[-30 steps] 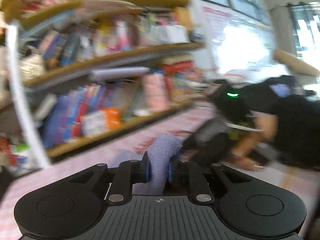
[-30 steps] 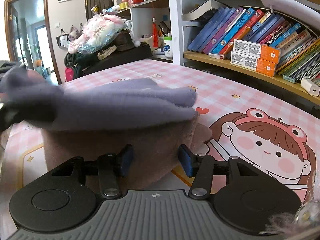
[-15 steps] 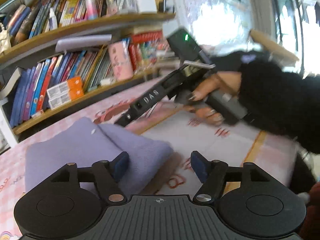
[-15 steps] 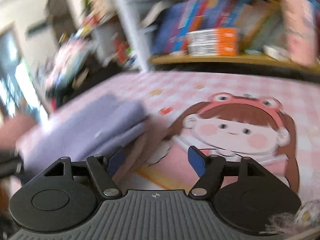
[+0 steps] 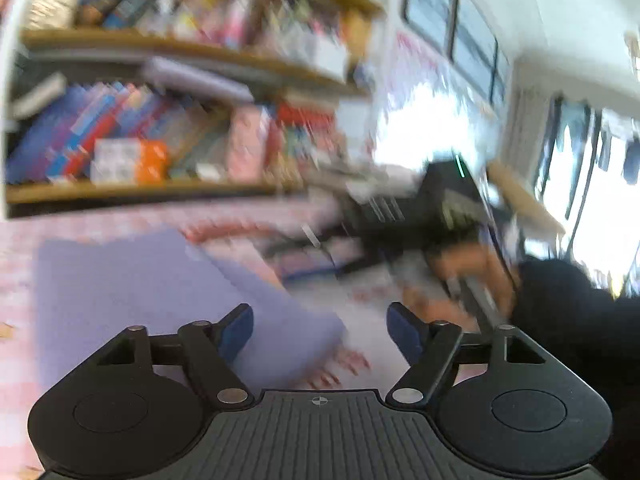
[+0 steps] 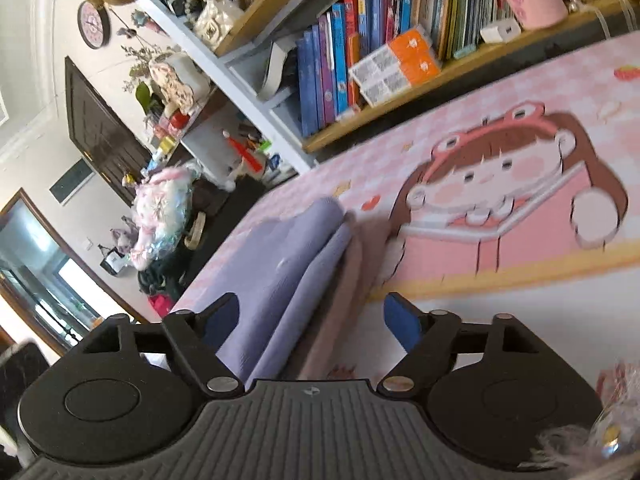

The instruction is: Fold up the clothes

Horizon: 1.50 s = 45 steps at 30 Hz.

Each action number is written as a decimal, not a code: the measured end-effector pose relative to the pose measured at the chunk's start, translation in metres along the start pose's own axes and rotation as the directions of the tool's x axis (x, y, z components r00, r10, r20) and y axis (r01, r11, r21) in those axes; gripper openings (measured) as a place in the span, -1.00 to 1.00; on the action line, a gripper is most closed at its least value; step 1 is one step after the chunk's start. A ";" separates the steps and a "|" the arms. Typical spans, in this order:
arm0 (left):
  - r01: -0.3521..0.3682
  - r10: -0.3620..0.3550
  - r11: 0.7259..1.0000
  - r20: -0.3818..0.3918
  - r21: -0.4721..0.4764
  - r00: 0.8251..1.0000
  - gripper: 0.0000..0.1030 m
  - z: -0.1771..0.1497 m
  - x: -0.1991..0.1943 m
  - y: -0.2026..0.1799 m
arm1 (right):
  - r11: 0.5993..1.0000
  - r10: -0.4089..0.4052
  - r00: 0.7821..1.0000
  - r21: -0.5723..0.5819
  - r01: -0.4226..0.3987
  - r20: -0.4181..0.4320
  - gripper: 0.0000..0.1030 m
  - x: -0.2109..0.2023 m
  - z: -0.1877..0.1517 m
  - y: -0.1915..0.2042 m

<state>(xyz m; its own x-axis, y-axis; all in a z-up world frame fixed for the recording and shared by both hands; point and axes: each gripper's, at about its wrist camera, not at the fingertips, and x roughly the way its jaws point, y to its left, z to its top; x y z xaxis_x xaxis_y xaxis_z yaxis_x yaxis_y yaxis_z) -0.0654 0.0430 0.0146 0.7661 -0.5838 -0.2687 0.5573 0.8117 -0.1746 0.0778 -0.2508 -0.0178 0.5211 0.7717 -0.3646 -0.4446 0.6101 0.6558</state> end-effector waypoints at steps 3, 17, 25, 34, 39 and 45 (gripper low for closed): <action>-0.111 0.118 0.983 0.042 -0.145 0.992 0.71 0.011 -0.024 0.039 | 0.997 -0.053 0.997 0.057 0.056 -0.057 0.61 0.006 -0.004 0.007; -0.130 0.067 0.803 -0.128 -0.581 0.990 0.41 -0.013 0.016 0.144 | 0.986 -0.140 0.966 0.060 0.156 -0.218 0.58 0.051 0.001 0.041; -0.150 0.124 0.904 -0.089 -0.402 0.988 0.06 -0.003 0.006 0.102 | 0.969 -0.222 0.966 -0.145 0.202 -0.132 -0.33 0.046 -0.014 0.067; -0.135 0.084 0.935 -0.163 -0.328 0.983 0.18 0.009 0.010 0.095 | 0.918 -0.331 0.935 -0.273 0.288 -0.126 -0.24 0.032 -0.029 0.089; -0.111 0.026 0.864 -0.177 -0.491 0.984 0.36 -0.002 0.010 0.120 | 0.964 -0.266 0.947 -0.050 0.262 -0.182 0.21 0.032 -0.015 0.060; -0.084 -0.003 0.835 -0.157 -0.544 0.988 0.31 -0.009 0.016 0.120 | 0.973 -0.208 0.961 0.060 0.222 -0.182 0.08 0.037 -0.012 0.048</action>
<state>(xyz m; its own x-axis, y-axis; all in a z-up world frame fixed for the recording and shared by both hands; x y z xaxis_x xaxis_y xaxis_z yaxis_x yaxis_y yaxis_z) 0.0108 0.1307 -0.0192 0.7044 -0.5767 -0.4139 0.2272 0.7355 -0.6382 0.0674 -0.1910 -0.0077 0.4609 0.6471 -0.6072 -0.2735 0.7546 0.5965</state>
